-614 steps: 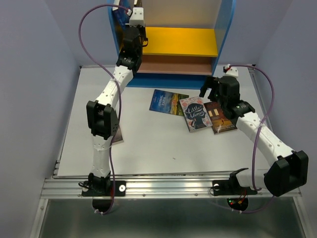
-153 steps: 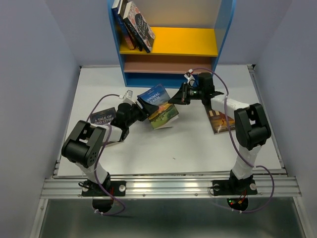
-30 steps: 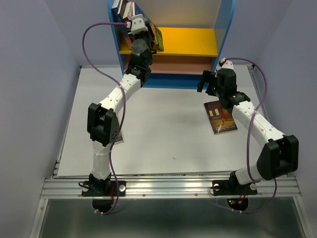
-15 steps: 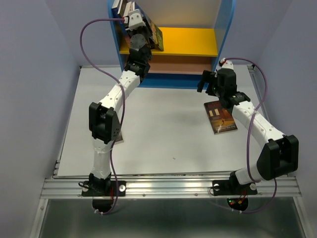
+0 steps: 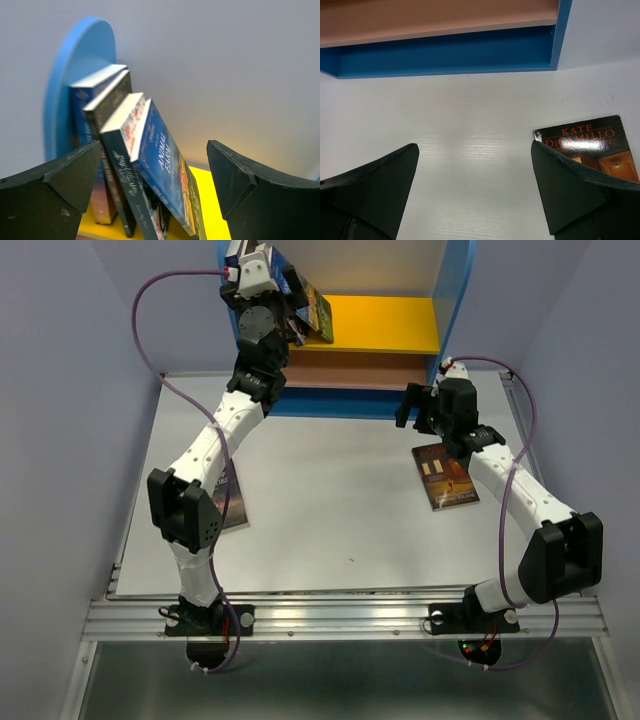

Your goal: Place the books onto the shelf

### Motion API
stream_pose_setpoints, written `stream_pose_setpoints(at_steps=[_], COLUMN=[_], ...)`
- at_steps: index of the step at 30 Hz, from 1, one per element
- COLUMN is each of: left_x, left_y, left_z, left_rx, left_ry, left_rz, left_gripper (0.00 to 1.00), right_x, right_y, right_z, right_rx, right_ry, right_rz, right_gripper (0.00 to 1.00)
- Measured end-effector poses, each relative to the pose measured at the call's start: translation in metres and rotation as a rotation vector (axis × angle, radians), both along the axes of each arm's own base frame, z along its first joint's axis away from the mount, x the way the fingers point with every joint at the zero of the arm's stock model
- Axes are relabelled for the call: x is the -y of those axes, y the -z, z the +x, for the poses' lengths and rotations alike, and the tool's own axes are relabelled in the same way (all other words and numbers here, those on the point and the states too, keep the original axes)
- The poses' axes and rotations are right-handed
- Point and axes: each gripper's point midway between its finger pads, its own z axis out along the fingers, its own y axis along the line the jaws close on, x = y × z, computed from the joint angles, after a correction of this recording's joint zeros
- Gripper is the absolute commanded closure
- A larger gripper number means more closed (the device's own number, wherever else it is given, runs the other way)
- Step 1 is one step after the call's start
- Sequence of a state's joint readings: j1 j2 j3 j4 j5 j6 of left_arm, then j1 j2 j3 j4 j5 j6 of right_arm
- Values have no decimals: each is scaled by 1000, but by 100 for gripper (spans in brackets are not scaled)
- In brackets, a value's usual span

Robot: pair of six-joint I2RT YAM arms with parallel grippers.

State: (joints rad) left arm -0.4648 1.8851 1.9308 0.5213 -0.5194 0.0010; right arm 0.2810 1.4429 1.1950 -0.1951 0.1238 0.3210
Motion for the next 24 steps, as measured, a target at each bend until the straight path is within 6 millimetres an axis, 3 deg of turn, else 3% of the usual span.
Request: stream_pose_setpoints(at_steps=[6, 10, 12, 15, 18, 20, 24], left_x=[-25, -27, -27, -27, -24, -18, 8], left_y=[-42, -35, -18, 23, 80, 110, 174], left_z=[-56, -85, -96, -109, -124, -131, -144], left_rx=[40, 15, -22, -98, -198, -252, -382], left_ry=[6, 46, 66, 104, 162, 216, 363], left_rz=[-22, -20, -19, -25, -38, -51, -91], left_gripper=[1, 1, 1, 1, 1, 1, 1], right_x=[-4, 1, 12, 39, 77, 106, 143], right_y=[0, -5, -9, -11, 2, 23, 76], right_z=[-1, -4, -7, -13, -23, -30, -39], right_rx=[-4, -4, -5, -8, -41, -94, -238], right_ry=[-10, 23, 60, 140, 246, 324, 432], right_rz=[24, 42, 51, 73, 101, 125, 172], right_gripper=[0, 0, 0, 0, 0, 0, 0])
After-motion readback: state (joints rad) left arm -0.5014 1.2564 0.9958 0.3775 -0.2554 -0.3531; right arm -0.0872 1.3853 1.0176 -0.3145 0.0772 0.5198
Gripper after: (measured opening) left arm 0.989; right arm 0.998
